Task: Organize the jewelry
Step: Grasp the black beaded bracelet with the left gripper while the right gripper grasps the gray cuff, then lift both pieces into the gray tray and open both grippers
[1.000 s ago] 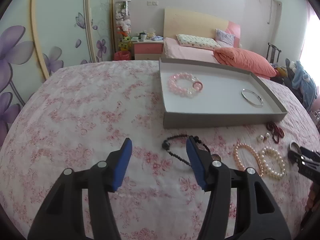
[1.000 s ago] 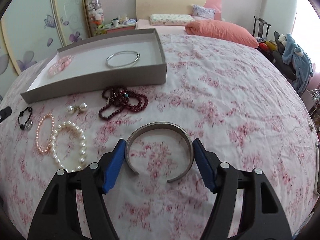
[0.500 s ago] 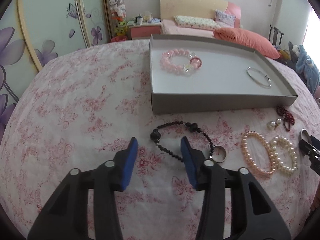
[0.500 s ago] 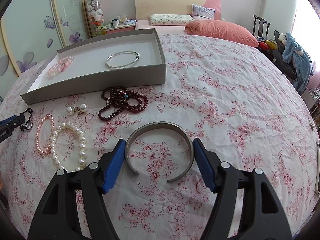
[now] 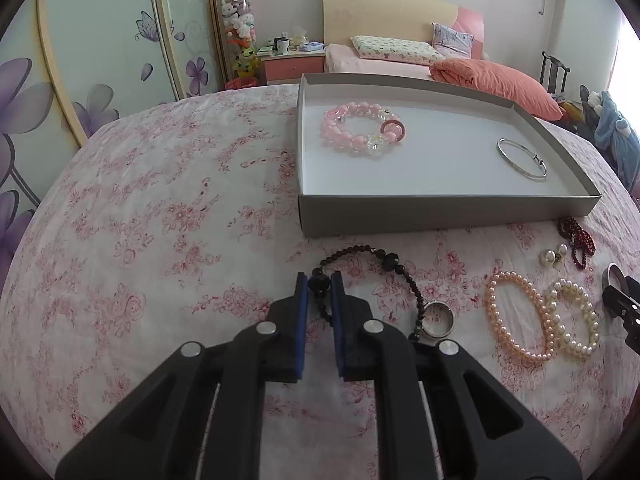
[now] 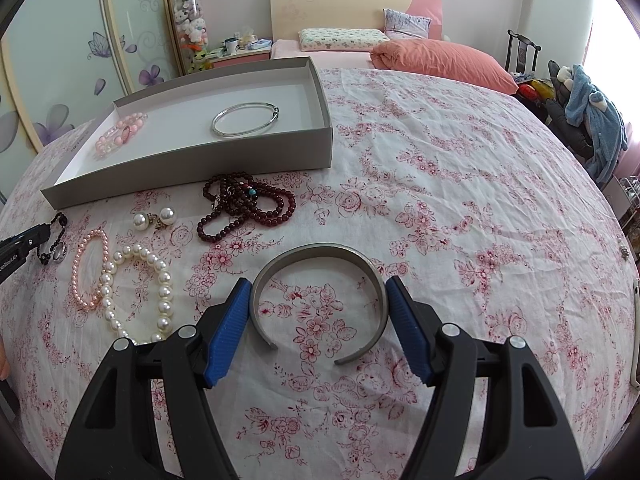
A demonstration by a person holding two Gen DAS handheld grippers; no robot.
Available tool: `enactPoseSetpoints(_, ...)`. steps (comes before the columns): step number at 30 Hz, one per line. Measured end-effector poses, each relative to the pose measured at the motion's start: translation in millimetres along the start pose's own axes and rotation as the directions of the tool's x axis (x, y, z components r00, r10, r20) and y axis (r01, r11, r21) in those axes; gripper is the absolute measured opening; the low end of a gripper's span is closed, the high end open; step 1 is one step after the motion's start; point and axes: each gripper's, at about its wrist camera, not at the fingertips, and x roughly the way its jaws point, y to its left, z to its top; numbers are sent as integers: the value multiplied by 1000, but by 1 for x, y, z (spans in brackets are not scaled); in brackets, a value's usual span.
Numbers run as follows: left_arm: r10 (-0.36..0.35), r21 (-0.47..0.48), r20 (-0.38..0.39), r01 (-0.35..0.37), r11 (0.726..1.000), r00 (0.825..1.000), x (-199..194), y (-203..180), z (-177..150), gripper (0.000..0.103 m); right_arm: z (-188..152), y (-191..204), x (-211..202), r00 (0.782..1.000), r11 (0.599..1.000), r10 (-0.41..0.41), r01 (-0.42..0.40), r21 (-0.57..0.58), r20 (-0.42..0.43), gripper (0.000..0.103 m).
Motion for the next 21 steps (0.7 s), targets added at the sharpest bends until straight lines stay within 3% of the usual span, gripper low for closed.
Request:
enactPoseSetpoints(16, -16, 0, -1, 16, 1000, 1000, -8, 2, -8, 12, 1, 0, 0, 1000, 1000, 3, -3, 0, 1, 68)
enactPoseSetpoints(21, -53, -7, 44, 54, 999, 998, -27, 7, -10, 12, -1, 3, -2, 1000, 1000, 10, -10, -7, 3, 68)
